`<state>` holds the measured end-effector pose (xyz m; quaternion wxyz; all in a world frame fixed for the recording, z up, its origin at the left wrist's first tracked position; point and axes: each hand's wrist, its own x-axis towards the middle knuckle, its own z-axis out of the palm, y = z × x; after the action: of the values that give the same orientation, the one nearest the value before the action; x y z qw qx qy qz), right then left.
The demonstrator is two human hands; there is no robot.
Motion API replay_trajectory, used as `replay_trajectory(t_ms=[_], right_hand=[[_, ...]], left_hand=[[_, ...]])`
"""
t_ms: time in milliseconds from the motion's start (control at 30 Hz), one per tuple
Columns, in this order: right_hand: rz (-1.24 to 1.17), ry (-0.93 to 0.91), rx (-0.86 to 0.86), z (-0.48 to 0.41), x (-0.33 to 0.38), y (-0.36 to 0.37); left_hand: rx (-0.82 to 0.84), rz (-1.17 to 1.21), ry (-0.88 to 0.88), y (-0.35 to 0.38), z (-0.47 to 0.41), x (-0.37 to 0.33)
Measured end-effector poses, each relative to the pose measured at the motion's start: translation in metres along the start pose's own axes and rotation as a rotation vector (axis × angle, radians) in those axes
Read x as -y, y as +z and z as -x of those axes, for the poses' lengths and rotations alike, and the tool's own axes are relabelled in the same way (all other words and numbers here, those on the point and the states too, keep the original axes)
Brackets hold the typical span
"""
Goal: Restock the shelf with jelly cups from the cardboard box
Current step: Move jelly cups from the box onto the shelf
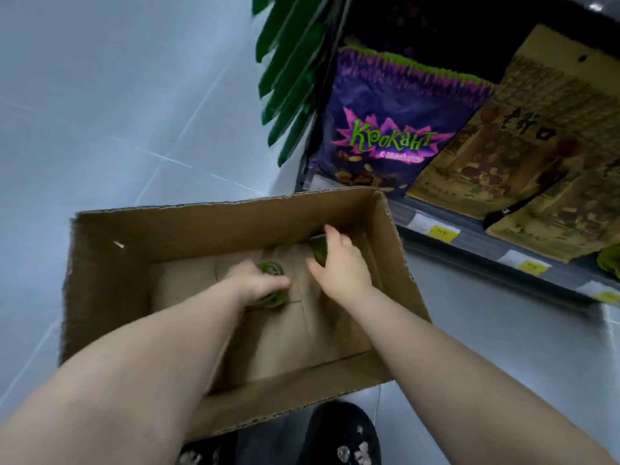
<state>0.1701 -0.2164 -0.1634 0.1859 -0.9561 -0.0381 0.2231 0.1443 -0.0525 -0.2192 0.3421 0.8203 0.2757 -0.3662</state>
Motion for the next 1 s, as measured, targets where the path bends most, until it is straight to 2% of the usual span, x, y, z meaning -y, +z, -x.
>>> replay_trajectory(t_ms=[100,167,267,467,733,867,1000], right_hand=[[-0.144,0.292,0.054,-0.021,-0.010,0.017],[-0.162,0.379,0.063,-0.034,-0.017,0.025],[-0.143,0.370,0.039,-0.049,-0.020,0.037],[-0.268,0.401,-0.110,-0.063,-0.013,0.055],[-0.423,0.366,-0.055,-0.033,-0.013,0.055],[-0.499,0.341,-0.015,0.018,0.001,0.016],[-0.581,0.345,-0.022,0.078,0.028,-0.066]], left_hand=[[-0.005,-0.093,0.004,-0.020,0.001,0.023],[-0.006,-0.107,-0.009,-0.029,0.001,0.035],[-0.011,-0.093,-0.022,-0.032,-0.002,0.047],[0.010,-0.032,-0.043,-0.026,-0.005,0.051],[-0.021,0.243,-0.121,-0.015,0.014,0.025],[-0.079,0.317,-0.106,-0.029,0.067,0.004],[-0.030,0.433,-0.048,-0.081,0.155,-0.015]])
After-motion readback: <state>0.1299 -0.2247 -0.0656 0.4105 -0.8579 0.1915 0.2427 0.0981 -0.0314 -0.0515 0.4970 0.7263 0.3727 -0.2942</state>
